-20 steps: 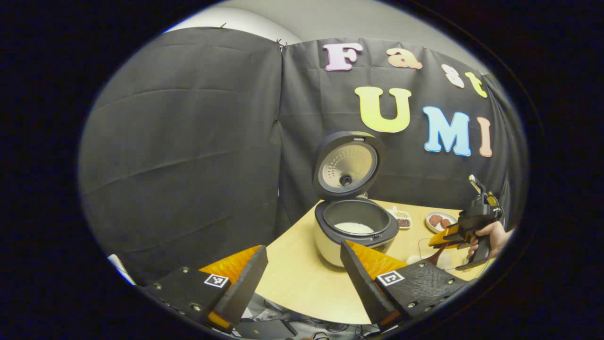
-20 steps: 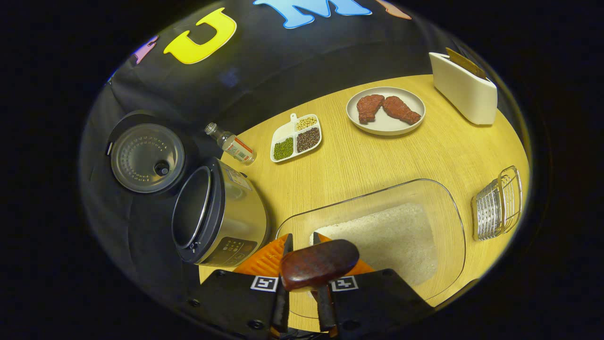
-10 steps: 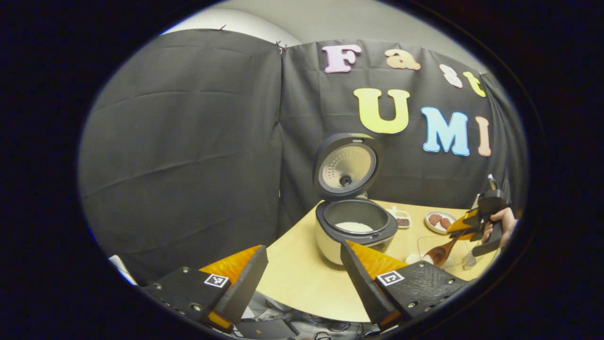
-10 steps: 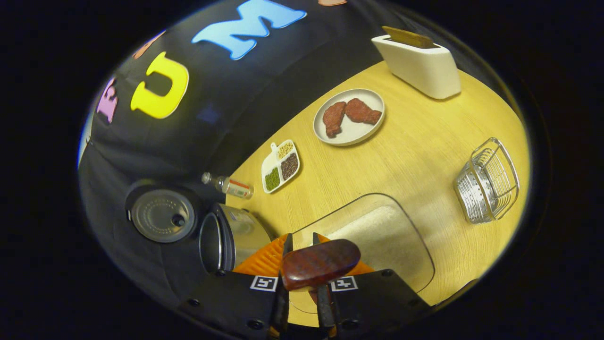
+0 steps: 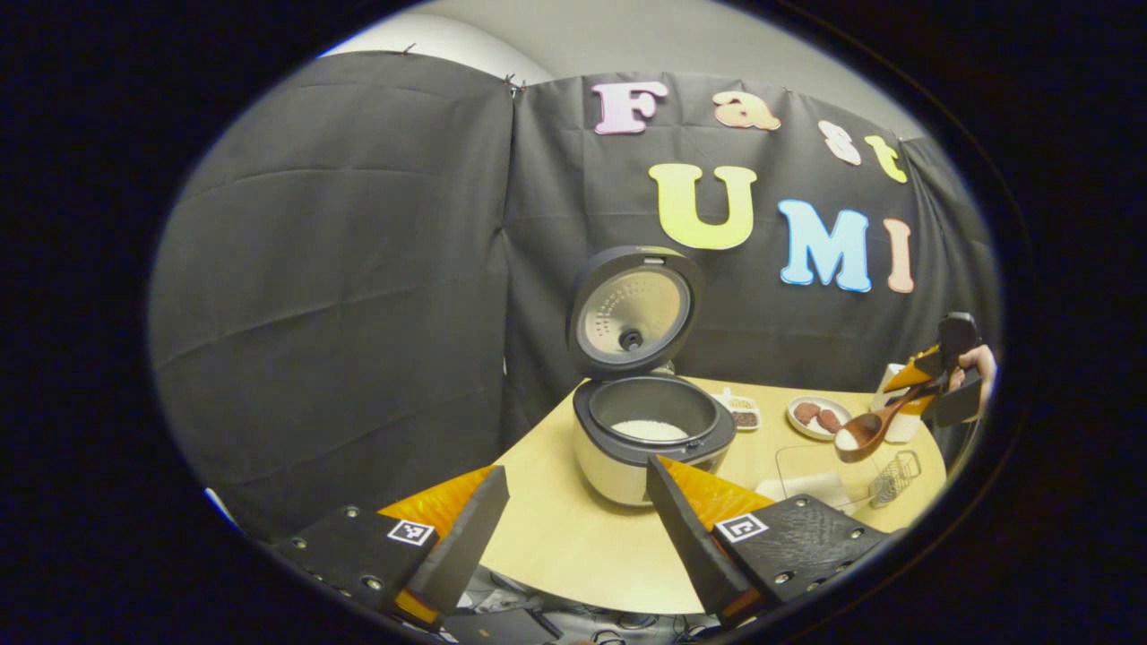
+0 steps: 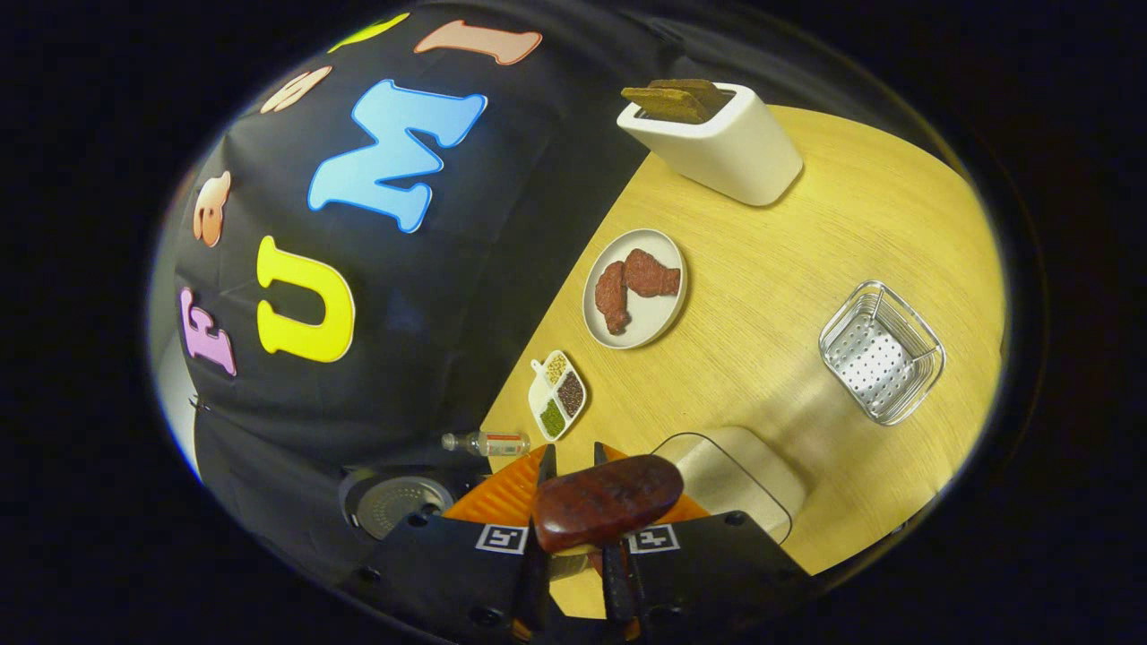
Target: Close the left gripper, press the button to open the rice cooker; take a wooden spoon from the chopstick holder with the right hand, scoop a spoonful of rice and pour it into the rice cooker, then put the wooden spoon back into the chopstick holder.
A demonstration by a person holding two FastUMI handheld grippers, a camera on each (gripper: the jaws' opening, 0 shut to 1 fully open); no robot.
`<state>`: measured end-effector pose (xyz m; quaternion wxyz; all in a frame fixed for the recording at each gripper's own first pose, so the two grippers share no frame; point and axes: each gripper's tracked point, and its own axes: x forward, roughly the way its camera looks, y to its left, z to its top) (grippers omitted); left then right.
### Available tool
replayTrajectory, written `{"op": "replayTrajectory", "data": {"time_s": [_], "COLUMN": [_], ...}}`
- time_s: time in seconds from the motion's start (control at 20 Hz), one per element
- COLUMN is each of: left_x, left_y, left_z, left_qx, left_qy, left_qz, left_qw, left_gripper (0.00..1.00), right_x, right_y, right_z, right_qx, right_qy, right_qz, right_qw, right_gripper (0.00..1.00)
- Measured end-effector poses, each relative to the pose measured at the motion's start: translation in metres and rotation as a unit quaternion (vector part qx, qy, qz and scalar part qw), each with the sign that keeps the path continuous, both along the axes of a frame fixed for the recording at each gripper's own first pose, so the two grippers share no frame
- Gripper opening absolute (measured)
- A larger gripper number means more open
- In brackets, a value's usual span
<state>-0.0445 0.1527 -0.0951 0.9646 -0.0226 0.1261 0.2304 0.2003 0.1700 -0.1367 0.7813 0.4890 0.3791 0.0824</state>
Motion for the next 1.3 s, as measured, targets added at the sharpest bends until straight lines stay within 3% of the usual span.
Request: {"op": "replayTrajectory", "data": {"time_s": [0.3,0.5,0.55,0.6,0.7,0.75,0.85,1.05,1.15,1.3], "left_x": [-0.004,-0.012,-0.015,-0.017,-0.023,-0.027,-0.032,-0.039,-0.041,-0.044], "left_y": [0.008,0.02,0.024,0.029,0.038,0.043,0.053,0.072,0.082,0.095], "left_z": [-0.003,-0.011,-0.013,-0.014,-0.019,-0.021,-0.024,-0.036,-0.041,-0.045], "left_qx": [-0.003,-0.013,-0.015,-0.016,-0.021,-0.024,-0.032,-0.036,-0.037,-0.041], "left_qy": [-0.001,0.004,0.005,0.005,0.008,0.009,0.008,0.019,0.025,0.032], "left_qz": [0.006,0.022,0.027,0.032,0.045,0.052,0.065,0.082,0.087,0.097], "left_qw": [1.0,1.0,1.0,0.999,0.999,0.998,0.997,0.996,0.995,0.994], "left_gripper": [0.99,0.97,0.97,0.99,0.99,0.99,0.98,0.98,0.98,0.99], "right_x": [0.009,0.013,0.014,0.013,0.014,0.016,0.019,0.022,0.016,0.01], "right_y": [0.044,0.09,0.102,0.117,0.144,0.157,0.187,0.236,0.265,0.299], "right_z": [0.042,0.066,0.071,0.076,0.086,0.09,0.095,0.101,0.104,0.101], "right_qx": [0.058,0.062,0.064,0.065,0.064,0.064,0.054,-0.001,-0.019,-0.062], "right_qy": [-0.01,-0.03,-0.034,-0.037,-0.045,-0.05,-0.062,-0.106,-0.127,-0.157], "right_qz": [0.027,0.061,0.072,0.082,0.102,0.111,0.133,0.166,0.19,0.22], "right_qw": [0.998,0.996,0.995,0.994,0.992,0.991,0.988,0.98,0.973,0.961], "right_gripper": [0.23,0.26,0.22,0.26,0.22,0.26,0.22,0.26,0.22,0.26]}}
